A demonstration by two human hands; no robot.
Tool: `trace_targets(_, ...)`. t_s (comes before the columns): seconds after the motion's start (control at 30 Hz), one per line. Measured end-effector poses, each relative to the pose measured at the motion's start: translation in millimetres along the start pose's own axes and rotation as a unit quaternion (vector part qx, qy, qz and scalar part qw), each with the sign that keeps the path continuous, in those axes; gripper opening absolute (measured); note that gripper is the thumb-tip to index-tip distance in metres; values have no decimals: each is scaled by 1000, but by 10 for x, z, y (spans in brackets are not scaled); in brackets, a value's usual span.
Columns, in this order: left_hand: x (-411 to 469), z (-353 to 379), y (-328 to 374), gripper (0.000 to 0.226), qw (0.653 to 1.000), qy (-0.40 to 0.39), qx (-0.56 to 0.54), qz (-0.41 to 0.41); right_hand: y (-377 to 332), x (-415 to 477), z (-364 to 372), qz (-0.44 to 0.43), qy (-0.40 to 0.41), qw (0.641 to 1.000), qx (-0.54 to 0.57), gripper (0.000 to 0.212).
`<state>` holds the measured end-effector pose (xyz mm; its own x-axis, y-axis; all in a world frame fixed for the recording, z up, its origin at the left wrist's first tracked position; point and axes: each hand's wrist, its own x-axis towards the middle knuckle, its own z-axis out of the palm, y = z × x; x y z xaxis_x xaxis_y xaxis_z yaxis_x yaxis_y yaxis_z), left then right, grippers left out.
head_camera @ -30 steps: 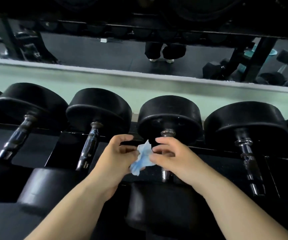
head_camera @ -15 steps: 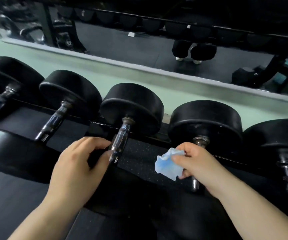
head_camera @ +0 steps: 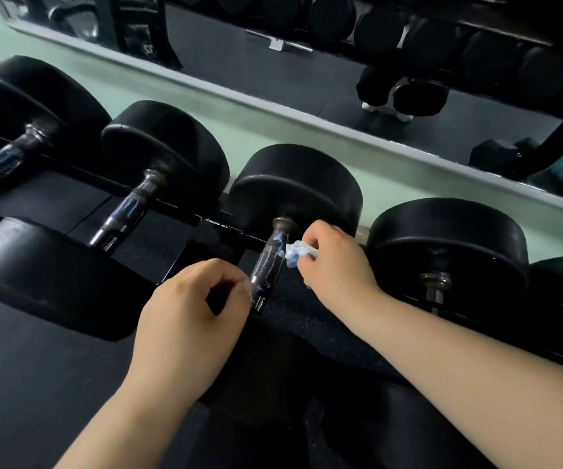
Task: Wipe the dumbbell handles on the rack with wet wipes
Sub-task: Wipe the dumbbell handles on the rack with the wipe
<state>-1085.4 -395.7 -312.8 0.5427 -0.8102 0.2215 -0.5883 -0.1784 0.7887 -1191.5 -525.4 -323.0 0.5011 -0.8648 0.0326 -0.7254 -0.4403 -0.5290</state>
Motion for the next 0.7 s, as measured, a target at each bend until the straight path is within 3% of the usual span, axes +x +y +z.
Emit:
trace_targets(0.13, 8, 1, 4, 16, 1000, -11, 10, 12, 62, 56, 221, 138, -42, 970, 195, 16)
trace_targets(0.3, 9, 15, 4, 14, 998, -20, 60, 23, 127, 106, 209, 187, -125, 901, 372, 11)
trace_targets(0.43, 17, 12, 18, 12, 993, -20, 109, 44, 93, 177, 97, 186, -195, 880, 391, 17)
trace_targets(0.6, 21, 34, -3, 14, 996, -18, 82, 34, 37, 56, 209, 158, -258, 901, 310, 27)
trace_targets(0.7, 17, 33, 3, 14, 998, -21, 60, 19, 33, -24, 263, 142, -297, 897, 296, 27)
